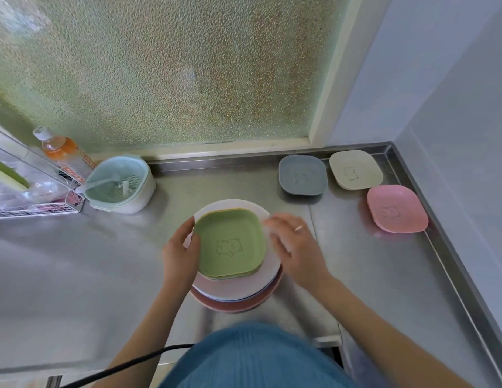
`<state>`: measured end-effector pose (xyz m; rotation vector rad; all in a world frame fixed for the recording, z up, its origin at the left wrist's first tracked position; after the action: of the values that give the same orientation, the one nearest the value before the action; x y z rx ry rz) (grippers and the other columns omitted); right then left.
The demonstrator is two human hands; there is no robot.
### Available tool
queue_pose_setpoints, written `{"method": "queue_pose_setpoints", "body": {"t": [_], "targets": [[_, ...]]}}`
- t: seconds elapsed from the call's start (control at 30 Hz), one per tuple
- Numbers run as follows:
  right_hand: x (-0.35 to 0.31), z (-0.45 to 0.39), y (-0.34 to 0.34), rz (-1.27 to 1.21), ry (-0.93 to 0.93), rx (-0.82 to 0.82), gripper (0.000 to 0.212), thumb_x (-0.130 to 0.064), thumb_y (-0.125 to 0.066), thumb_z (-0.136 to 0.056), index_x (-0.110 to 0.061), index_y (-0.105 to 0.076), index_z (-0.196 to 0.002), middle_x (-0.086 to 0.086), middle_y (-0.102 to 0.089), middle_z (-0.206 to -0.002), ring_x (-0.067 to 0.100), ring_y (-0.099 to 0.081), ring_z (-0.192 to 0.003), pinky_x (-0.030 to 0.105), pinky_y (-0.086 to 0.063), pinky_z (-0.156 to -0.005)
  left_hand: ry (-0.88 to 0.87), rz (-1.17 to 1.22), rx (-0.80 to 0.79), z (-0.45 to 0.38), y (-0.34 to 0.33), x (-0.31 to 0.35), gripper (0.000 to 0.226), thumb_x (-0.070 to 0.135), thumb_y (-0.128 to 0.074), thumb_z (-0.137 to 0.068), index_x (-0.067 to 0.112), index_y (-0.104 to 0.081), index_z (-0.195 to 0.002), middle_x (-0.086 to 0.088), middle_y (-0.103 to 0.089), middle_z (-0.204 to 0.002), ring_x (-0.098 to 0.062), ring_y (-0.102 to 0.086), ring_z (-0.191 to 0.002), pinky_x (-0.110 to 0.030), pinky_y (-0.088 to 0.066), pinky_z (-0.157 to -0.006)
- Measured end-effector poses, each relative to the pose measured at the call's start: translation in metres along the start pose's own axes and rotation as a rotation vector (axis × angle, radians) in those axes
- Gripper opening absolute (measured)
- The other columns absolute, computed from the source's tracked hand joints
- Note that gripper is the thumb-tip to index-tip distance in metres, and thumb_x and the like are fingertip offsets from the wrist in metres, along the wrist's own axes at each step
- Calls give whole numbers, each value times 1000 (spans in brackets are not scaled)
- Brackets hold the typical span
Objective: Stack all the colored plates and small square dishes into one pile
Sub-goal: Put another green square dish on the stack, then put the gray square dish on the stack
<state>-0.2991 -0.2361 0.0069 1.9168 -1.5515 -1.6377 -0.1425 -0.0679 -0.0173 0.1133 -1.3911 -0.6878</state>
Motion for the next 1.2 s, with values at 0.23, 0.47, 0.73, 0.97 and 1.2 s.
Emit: {"method": "queue_pose_setpoints", "body": {"t": [0.23, 0.47, 0.73, 0.97, 1.2], "targets": [[131, -68, 10, 188, -450, -98, 41, -5, -50, -87, -11, -49, -128, 14, -49, -131, 37, -49, -109, 45, -46, -85, 30, -63, 27, -2, -5, -13, 39, 13, -47, -93, 22, -58, -130, 1, -70, -106, -12, -59, -90, -27, -45, -85], [176, -90, -34, 601, -457, -525, 44, -14, -51, -88, -12, -44, -131, 16, -56, -121, 34, -51, -112, 40, -42, -88, -13, -264, 78, 3, -9, -1, 44, 5, -42, -93, 18, -52, -134, -12, -53, -66, -25, -48, -64, -30, -36, -59], [185, -69, -39, 642, -482, -366, 21, -3, -47, -80, -17, -62, -81, 8, -66, -88, 30, -54, -95, 33, -26, -75, 21, -240, 107, 4, -9, -5, 44, 7, -42, -94, 22, -54, -133, -4, -48, -65, -18, -42, -61, -13, -34, -54], [82, -106, -4, 185, -194, -12, 10, -4, -53, -84, -7, -62, -79, 11, -59, -69, 34, -54, -71, 35, -37, -59, 59, -144, 96, 2, -8, -14, 43, 9, -43, -93, 23, -56, -131, -9, -60, -80, -16, -47, -72, -14, -37, -60], [-55, -51, -11, 93, 272, -113, 30, 0, -62, -74, -13, -73, -98, 6, -61, -75, 27, -58, -73, 32, -47, -64, 159, 218, 53, 2, 2, -10, 37, 8, -42, -92, 12, -63, -122, -5, -66, -120, -18, -60, -108, -34, -45, -100]]}}
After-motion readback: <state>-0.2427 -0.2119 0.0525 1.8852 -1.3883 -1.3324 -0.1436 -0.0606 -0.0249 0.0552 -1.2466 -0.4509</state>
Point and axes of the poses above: each hand's wrist, its own z-axis away from the middle knuckle, its own y-axis out of the back of the hand, x = y × z, the point moved 5 cm from there along -z, towards the middle knuckle
